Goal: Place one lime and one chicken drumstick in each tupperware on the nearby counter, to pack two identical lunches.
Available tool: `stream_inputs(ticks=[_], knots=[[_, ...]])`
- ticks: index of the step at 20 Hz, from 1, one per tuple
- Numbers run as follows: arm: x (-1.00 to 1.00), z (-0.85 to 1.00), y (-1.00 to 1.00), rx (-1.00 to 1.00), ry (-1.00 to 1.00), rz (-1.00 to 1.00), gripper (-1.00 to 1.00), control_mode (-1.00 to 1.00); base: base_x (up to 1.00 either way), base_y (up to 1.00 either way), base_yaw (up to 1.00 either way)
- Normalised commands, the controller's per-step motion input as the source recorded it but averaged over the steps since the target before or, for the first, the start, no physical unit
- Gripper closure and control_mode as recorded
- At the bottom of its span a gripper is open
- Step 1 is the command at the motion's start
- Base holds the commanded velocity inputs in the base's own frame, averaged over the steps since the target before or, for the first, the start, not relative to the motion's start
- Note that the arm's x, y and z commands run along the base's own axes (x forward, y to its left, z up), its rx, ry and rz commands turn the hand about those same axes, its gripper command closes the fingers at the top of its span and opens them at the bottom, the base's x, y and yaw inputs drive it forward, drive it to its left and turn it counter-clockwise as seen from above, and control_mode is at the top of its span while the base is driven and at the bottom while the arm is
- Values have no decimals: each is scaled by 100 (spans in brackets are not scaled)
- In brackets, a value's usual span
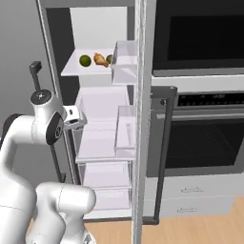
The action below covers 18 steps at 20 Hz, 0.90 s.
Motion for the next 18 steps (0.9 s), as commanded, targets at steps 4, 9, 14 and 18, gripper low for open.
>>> stream_inputs(ticks=[4,9,14,18], knots=[[0,0,0,0,0,0,-100,100,67,0,-3],[0,0,0,0,0,0,-100,100,51,-12,-3],[54,86,-32,5,-15,-7,-100,-100,0,0,0],[74,100,9,0,-48,-13,-100,-100,0,0,0]])
